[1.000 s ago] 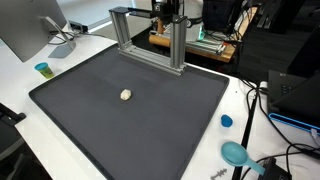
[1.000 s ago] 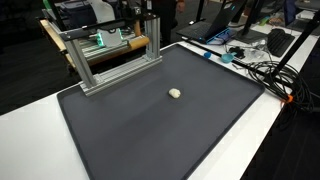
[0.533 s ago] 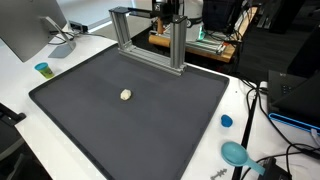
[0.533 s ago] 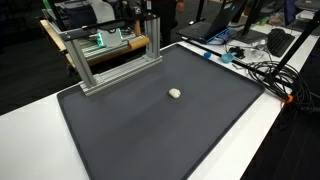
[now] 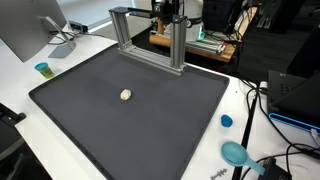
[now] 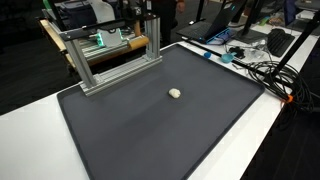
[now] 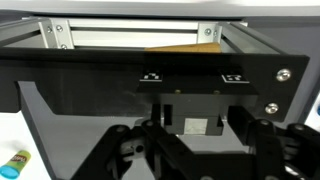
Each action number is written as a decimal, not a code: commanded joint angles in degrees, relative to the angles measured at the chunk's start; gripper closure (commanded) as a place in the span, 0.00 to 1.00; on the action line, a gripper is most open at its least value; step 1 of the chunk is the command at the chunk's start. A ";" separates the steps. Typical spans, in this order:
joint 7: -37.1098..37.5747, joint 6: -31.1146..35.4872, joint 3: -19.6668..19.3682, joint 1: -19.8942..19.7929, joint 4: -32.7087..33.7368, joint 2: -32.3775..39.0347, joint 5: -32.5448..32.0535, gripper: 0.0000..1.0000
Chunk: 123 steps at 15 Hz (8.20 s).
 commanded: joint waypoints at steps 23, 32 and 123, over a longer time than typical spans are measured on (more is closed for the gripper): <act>1.23 -0.05 0.07 1.37 -1.05 1.26 -0.28 0.67; -2.80 0.15 -4.15 4.15 -1.70 1.21 4.03 0.68; 10.00 16.74 -0.13 1.49 36.35 46.80 -2.44 0.78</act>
